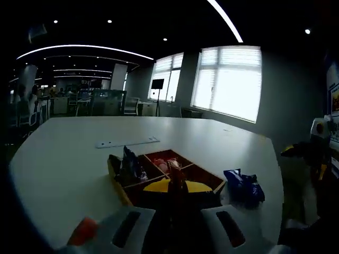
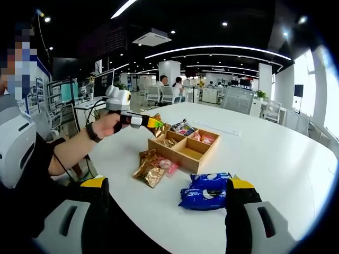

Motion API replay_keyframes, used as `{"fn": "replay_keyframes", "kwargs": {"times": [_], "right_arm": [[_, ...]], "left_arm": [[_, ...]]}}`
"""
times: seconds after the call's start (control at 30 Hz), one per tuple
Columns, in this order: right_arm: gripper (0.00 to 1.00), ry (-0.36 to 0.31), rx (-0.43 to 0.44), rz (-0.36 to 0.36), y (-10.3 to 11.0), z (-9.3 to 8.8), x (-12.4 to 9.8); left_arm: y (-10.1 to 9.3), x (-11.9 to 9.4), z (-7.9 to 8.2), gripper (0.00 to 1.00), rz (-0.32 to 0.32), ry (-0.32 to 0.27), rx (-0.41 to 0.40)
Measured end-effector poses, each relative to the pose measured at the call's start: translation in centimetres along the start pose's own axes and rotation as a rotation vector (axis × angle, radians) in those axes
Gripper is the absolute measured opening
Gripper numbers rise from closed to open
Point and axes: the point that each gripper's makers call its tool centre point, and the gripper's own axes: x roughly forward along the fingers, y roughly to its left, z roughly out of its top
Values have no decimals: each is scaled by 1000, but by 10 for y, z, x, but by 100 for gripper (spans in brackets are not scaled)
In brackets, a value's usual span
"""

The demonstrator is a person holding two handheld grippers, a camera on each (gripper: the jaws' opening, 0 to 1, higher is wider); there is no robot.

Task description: Pick up the scattered marshmallows, QQ candies, Oreo cookies, and mixed nuts on the table and sort them into separate containers

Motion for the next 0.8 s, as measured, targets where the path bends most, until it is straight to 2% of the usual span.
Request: {"fn": "replay_keyframes", "kwargs": {"times": [0.17, 0.4, 0.8], "right_arm": [[86, 3, 2, 0, -1, -1, 1], [87, 4, 4, -2, -1, -2, 0], [87, 10, 6, -3, -3, -4, 0]], "left_arm": [[3, 11, -9, 12, 27, 14, -8], [7, 23, -23, 12, 67, 55, 35], [14, 37, -40, 12, 91, 107, 39]]}}
